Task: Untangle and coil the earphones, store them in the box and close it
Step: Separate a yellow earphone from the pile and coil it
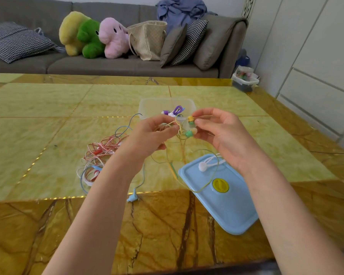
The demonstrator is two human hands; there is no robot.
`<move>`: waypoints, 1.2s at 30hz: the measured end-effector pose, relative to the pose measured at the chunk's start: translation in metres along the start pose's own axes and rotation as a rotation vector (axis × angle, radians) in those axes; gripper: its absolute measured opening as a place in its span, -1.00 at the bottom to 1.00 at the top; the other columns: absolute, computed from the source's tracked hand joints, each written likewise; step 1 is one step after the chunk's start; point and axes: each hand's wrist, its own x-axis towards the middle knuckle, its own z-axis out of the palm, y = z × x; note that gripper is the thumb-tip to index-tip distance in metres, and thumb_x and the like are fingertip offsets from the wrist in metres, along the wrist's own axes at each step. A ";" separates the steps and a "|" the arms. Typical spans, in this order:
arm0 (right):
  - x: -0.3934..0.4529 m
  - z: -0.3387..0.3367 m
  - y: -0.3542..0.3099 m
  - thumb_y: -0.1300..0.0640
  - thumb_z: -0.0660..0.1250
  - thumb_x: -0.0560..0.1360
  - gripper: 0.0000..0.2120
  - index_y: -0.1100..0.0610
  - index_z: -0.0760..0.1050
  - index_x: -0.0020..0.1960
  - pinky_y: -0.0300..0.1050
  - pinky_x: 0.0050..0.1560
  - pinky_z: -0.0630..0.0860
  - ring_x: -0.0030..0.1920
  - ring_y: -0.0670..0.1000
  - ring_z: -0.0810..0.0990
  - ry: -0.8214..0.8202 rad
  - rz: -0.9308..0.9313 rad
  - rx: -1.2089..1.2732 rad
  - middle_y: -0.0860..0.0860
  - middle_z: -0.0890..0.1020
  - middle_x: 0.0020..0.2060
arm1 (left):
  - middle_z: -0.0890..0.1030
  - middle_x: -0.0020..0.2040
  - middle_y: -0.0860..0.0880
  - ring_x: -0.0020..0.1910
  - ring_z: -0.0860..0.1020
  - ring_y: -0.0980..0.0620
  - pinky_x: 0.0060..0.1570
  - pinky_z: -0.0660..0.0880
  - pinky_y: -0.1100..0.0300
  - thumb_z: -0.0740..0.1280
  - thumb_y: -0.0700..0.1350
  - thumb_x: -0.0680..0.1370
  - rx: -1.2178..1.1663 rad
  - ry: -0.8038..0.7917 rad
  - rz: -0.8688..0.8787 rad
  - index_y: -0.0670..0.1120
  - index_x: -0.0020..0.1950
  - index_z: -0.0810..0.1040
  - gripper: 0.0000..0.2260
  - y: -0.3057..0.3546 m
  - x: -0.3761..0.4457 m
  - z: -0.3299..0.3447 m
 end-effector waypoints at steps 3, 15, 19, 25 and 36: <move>-0.002 0.002 -0.001 0.31 0.30 0.50 -0.91 0.19 0.56 -0.06 -0.29 -0.27 0.52 -0.29 -0.04 0.59 -0.065 0.025 -0.018 0.06 0.64 -0.23 | 0.45 -0.25 0.09 -0.33 0.42 0.23 -0.29 0.42 0.42 0.31 -0.17 0.54 0.044 -0.094 0.021 0.08 -0.16 0.56 -0.84 0.002 -0.002 0.002; -0.002 0.004 -0.004 0.38 0.35 0.45 -0.85 0.18 0.56 -0.24 -0.30 -0.35 0.52 -0.44 -0.12 0.58 0.102 -0.208 -0.276 0.07 0.62 -0.38 | 0.53 -0.21 0.04 -0.25 0.54 0.20 -0.25 0.46 0.39 0.30 -0.17 0.55 0.043 -0.158 0.013 0.01 -0.15 0.54 -0.89 0.002 -0.004 0.002; -0.003 0.003 -0.006 0.36 0.34 0.44 -0.84 0.17 0.54 -0.28 -0.30 -0.42 0.42 -0.42 -0.08 0.55 0.097 -0.046 0.005 0.06 0.61 -0.40 | 0.58 -0.18 0.04 -0.17 0.60 0.18 -0.21 0.48 0.38 0.31 -0.17 0.54 0.015 -0.207 0.021 0.00 -0.15 0.53 -0.90 0.002 -0.004 0.003; -0.002 -0.001 -0.013 0.31 0.26 0.49 -0.79 0.17 0.47 -0.31 -0.31 -0.47 0.33 -0.47 -0.09 0.54 0.112 0.135 0.274 0.02 0.58 -0.46 | 0.61 -0.26 0.12 -0.24 0.59 0.20 -0.31 0.44 0.41 0.35 -0.17 0.47 -0.195 -0.134 0.030 -0.01 -0.19 0.52 -0.92 0.002 -0.002 -0.001; 0.000 0.002 -0.008 0.41 0.17 0.51 -0.81 0.15 0.38 -0.16 -0.31 -0.60 0.22 -0.50 -0.10 0.37 0.147 0.111 0.240 0.01 0.39 -0.44 | 0.54 -0.38 0.07 -0.50 0.38 0.18 -0.45 0.37 0.38 0.32 -0.27 0.48 -0.404 -0.204 -0.048 -0.10 -0.18 0.46 -0.90 0.006 0.000 0.002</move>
